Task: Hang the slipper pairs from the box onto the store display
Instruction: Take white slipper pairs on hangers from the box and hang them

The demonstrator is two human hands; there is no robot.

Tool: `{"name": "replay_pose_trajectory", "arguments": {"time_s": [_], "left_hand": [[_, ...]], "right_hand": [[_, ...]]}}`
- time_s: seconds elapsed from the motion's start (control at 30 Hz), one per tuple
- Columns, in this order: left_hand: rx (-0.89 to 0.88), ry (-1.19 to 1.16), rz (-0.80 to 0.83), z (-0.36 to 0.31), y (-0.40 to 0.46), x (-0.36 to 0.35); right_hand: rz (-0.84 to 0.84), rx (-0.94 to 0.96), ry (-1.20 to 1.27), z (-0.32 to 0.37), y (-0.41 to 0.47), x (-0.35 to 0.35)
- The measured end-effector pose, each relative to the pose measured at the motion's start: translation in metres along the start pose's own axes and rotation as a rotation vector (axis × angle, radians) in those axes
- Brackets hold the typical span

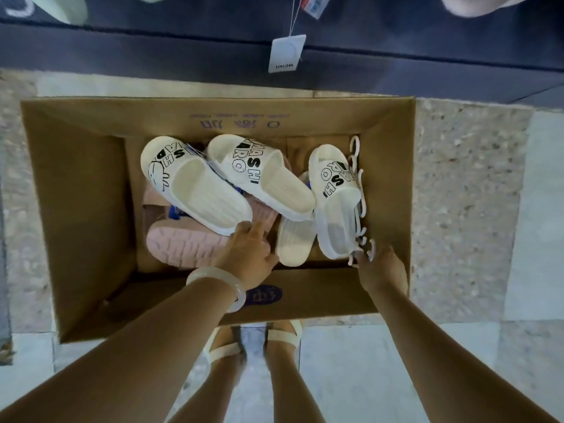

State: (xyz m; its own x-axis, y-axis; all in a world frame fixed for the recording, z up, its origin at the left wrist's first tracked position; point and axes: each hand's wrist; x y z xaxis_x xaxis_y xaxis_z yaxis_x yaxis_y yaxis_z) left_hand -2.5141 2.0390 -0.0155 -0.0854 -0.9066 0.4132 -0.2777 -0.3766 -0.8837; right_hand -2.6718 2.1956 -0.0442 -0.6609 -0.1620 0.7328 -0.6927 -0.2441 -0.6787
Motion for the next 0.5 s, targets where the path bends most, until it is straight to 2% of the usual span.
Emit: {"name": "replay_pose_trajectory", "arguments": {"time_s": [0.17, 0.3, 0.43, 0.5], "left_hand": [[-0.019, -0.038, 0.001, 0.000, -0.007, 0.002], [0.033, -0.099, -0.014, 0.003, -0.015, 0.003], [0.052, -0.157, 0.005, -0.007, -0.025, 0.009], [0.030, -0.182, -0.001, -0.011, -0.028, 0.012]], "right_hand": [[-0.204, 0.011, 0.175, 0.005, 0.005, 0.010], [-0.384, 0.150, 0.428, 0.019, -0.017, 0.041], [-0.512, 0.258, 0.635, 0.027, -0.036, 0.072], [-0.498, 0.303, 0.743, 0.035, -0.039, 0.082]]}}
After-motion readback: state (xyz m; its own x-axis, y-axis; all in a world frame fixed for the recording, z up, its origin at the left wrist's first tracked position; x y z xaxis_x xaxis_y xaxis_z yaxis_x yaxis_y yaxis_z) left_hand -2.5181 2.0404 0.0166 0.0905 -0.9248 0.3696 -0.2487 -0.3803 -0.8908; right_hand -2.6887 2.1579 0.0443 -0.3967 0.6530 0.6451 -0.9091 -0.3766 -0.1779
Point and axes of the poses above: each hand's wrist, its own y-axis towards the middle knuckle, its own x-axis out of the back of the hand, z = x × y, and after that the axes turned 11 degrees about x, right-handed
